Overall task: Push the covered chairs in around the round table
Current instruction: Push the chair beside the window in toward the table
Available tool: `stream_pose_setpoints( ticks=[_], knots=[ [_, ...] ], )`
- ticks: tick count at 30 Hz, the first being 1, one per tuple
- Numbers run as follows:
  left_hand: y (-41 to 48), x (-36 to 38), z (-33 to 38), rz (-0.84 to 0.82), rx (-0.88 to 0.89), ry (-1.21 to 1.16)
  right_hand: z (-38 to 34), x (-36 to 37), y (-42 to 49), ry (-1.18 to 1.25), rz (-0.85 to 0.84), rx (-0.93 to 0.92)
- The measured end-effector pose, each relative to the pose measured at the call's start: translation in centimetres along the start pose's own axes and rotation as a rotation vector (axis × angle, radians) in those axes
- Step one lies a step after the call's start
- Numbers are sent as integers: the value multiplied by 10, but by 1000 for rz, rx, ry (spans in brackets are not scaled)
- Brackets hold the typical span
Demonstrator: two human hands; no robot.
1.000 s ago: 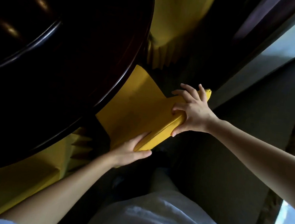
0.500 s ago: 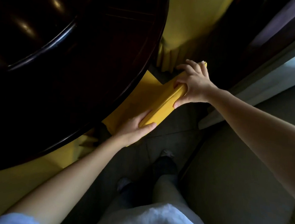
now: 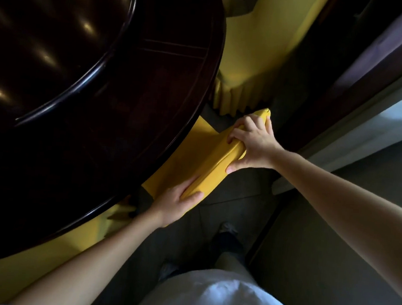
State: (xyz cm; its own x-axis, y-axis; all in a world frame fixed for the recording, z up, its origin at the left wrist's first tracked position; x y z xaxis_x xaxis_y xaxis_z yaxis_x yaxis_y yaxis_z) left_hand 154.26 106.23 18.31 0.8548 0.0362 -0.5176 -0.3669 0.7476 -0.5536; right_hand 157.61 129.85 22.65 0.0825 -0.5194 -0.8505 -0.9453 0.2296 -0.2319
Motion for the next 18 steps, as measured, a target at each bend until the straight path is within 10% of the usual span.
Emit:
stream_pose_setpoints(
  ticks=[18],
  knots=[
    [-5,-13,11,-58,-212,319,14,-10,2,233,-10,-171]
  ],
)
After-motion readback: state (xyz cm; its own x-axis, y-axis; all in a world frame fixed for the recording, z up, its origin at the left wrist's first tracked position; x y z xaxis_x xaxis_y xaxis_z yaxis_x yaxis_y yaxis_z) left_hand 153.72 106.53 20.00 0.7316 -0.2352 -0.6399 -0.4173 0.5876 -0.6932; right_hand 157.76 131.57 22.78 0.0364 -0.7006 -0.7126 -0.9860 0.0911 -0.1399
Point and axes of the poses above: each hand's wrist, its own y-axis towards the middle knuckle, its own x-axis out of the palm, z = x × y, the point moved 6 cm from there along y, towards the middle knuckle, and after that the axes turned 14 degrees about y, right-handed, at the moved point
